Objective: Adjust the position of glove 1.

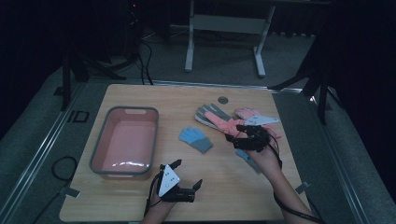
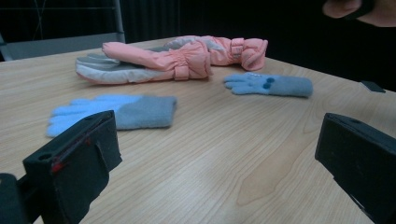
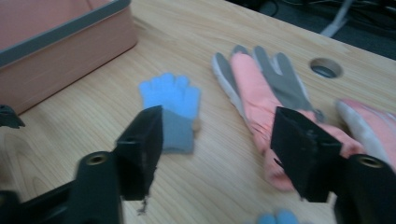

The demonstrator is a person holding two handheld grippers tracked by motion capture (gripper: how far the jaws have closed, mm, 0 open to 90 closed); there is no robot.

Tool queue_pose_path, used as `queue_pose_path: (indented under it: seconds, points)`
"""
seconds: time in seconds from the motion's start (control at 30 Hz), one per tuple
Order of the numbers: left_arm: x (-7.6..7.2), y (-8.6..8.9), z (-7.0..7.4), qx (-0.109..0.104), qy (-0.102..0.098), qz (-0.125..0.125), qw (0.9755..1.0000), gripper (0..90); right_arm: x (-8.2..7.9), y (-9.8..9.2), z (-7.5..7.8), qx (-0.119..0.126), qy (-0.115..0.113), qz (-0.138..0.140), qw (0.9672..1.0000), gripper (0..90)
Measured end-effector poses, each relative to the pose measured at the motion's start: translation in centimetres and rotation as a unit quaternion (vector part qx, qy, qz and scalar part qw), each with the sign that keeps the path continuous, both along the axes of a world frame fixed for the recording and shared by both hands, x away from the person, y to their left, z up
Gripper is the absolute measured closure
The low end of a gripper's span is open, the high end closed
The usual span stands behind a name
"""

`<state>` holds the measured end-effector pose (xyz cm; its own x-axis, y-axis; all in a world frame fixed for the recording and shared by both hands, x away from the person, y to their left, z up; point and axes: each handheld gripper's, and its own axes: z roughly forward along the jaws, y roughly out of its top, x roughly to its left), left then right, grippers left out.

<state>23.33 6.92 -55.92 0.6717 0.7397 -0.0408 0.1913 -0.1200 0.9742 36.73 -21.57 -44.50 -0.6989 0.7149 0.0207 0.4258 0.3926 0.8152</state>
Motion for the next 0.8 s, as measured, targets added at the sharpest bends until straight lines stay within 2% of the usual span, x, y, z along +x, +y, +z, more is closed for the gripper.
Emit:
queue_pose_path:
  seconds: [0.1, 0.13, 0.2, 0.3, 0.33, 0.37, 0.47, 0.53, 0.57, 0.7, 0.8]
  points:
    - [0.0, 0.0, 0.0, 0.000, 0.001, -0.002, 1.0000, 0.0, 0.4, 0.7, -0.3, 0.001, -0.001, 0.014, 0.9999, 40.7]
    - [0.0, 0.0, 0.0, 0.001, 0.002, -0.002, 1.0000, 0.0, 0.8, 1.6, -0.6, -0.004, 0.001, 0.024, 0.9997, 41.4]
    - [0.0, 0.0, 0.0, 0.000, 0.002, -0.002, 1.0000, 0.0, 1.3, 2.5, -1.0, -0.002, 0.009, 0.035, 0.9993, 43.4]
    - [0.0, 0.0, 0.0, 0.000, 0.001, -0.003, 1.0000, 0.0, 2.0, 3.9, -1.8, -0.010, 0.022, 0.050, 0.9984, 47.5]
    - [0.0, 0.0, 0.0, 0.000, 0.002, -0.004, 1.0000, 0.0, 2.0, 3.9, -1.8, -0.010, 0.022, 0.050, 0.9984, 47.5]
    - [0.0, 0.0, 0.0, 0.000, 0.002, -0.004, 1.0000, 0.0, 2.6, 4.8, -2.4, -0.012, 0.032, 0.064, 0.9974, 51.8]
    - [0.0, 0.0, 0.0, -0.001, 0.002, -0.005, 1.0000, 0.0, 3.4, 5.9, -3.4, -0.009, 0.041, 0.098, 0.9943, 60.3]
    - [0.0, 0.0, 0.0, 0.000, 0.001, -0.005, 1.0000, 0.0, 3.6, 6.3, -3.8, -0.010, 0.044, 0.105, 0.9934, 60.6]
    - [0.0, 0.0, 0.0, 0.000, 0.001, -0.006, 1.0000, 0.1, 4.0, 7.2, -4.5, -0.019, 0.044, 0.111, 0.9926, 62.0]
    - [0.0, 0.0, 0.0, -0.001, 0.001, -0.007, 1.0000, 0.1, 4.8, 8.7, -5.4, -0.032, 0.037, 0.121, 0.9915, 63.0]
    - [0.0, 0.1, 0.0, -0.003, 0.002, -0.006, 1.0000, 0.0, 5.5, 9.5, -6.0, -0.036, 0.047, 0.123, 0.9906, 65.7]
